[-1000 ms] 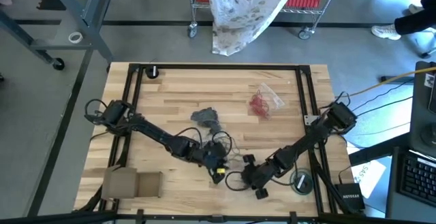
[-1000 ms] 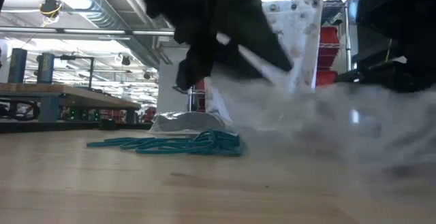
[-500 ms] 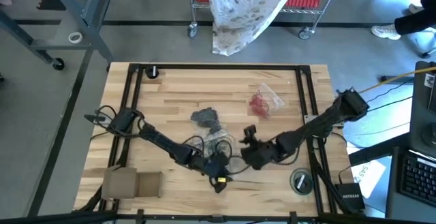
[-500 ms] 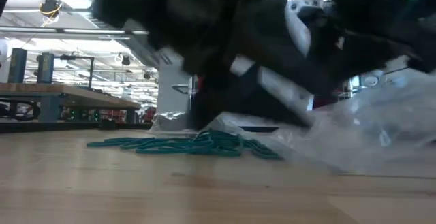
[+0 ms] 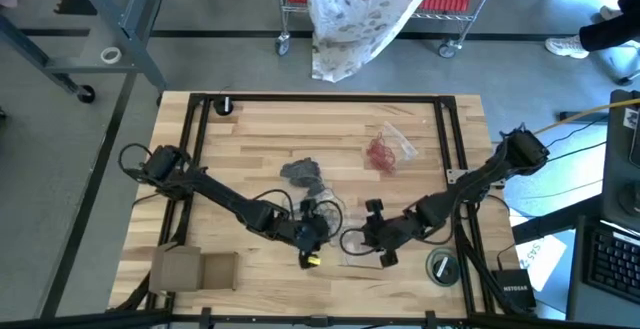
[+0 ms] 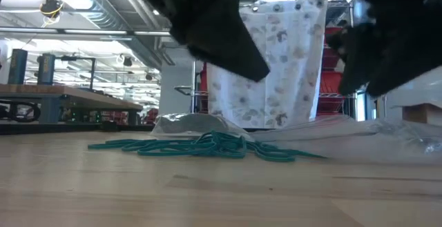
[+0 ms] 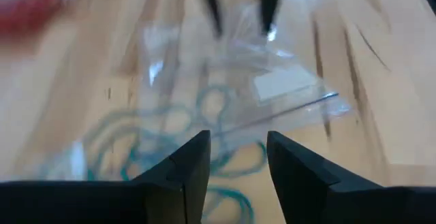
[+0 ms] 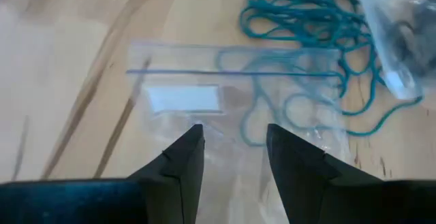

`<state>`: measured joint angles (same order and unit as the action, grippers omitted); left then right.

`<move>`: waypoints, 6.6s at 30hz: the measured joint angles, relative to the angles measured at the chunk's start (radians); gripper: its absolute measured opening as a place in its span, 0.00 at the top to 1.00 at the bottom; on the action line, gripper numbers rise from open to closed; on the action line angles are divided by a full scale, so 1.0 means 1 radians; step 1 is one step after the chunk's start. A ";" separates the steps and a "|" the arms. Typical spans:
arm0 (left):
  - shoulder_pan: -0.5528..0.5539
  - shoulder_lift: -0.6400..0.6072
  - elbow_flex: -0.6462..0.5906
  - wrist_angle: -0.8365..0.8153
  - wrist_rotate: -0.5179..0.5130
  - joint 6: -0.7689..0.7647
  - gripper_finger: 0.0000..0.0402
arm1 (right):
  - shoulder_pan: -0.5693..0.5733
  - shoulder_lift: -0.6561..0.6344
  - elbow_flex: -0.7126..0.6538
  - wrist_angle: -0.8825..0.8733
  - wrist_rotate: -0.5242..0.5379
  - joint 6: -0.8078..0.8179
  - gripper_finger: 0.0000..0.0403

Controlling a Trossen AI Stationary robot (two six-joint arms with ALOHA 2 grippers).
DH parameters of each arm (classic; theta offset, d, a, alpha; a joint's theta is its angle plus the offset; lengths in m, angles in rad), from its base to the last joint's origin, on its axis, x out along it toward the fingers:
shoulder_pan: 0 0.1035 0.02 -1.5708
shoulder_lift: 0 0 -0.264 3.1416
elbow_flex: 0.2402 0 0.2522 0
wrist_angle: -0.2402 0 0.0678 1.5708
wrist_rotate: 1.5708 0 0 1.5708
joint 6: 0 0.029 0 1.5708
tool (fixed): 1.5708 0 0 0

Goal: Sort rubber bands
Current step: Open the transparent zip lock bag

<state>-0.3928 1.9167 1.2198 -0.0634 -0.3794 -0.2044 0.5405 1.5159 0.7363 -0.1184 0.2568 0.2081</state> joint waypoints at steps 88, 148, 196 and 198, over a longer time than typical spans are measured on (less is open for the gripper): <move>0.022 0.185 -0.001 0.390 0.220 0.966 0.65 | -0.076 0.099 -0.175 0.256 0.090 0.101 0.62; 0.053 0.212 -0.001 0.447 0.261 1.046 0.65 | -0.076 0.099 -0.175 0.254 0.090 0.101 0.62; 0.031 0.151 0.226 0.124 0.125 -0.245 1.00 | 0.200 0.081 0.281 -0.152 0.241 -0.087 0.62; 0.025 0.151 0.226 0.120 0.120 -0.275 1.00 | 0.200 0.109 0.307 -0.212 0.260 -0.088 0.62</move>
<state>-0.3678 2.0678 1.4455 0.0563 -0.2591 -0.4790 0.7403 1.6246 1.0437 -0.3301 0.5167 0.1200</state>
